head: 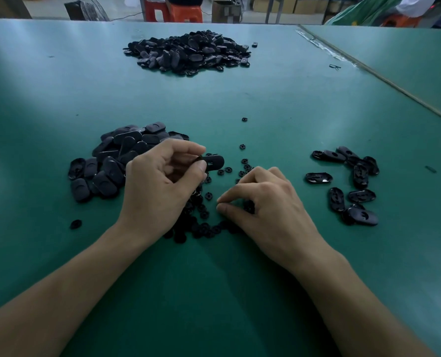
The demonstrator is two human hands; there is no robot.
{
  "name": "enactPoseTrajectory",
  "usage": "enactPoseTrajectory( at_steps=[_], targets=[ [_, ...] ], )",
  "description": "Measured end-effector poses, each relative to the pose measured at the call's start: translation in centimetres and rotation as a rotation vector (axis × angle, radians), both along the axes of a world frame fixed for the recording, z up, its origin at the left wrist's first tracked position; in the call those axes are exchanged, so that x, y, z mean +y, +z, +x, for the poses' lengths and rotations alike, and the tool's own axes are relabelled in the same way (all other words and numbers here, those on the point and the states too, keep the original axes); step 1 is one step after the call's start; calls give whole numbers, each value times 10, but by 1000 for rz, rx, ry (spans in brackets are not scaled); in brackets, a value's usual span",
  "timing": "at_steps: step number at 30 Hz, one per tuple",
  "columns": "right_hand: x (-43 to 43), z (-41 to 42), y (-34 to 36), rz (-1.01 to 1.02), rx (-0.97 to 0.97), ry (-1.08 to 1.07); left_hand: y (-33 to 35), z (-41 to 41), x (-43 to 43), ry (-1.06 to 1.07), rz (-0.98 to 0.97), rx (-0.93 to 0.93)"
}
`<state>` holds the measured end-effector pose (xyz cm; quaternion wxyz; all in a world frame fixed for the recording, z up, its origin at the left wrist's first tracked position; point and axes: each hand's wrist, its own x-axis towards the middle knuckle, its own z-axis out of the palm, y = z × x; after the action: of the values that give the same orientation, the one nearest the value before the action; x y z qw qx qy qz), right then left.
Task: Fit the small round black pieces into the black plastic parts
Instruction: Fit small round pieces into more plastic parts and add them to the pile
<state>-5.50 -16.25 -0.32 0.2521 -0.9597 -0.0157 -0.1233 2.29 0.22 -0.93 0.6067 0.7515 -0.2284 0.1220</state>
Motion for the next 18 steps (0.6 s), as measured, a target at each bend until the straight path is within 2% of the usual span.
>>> enactPoseTrajectory(
  at_steps=[4, 14, 18],
  targets=[
    [3, 1, 0, -10, -9, -4, -1, 1, 0, -3, 8, 16],
    [3, 1, 4, 349, -231, -100, 0, -1, 1, -17, 5, 57],
    [2, 2, 4, 332, -218, -110, 0, -2, 0, -18, 10, 69]
  ],
)
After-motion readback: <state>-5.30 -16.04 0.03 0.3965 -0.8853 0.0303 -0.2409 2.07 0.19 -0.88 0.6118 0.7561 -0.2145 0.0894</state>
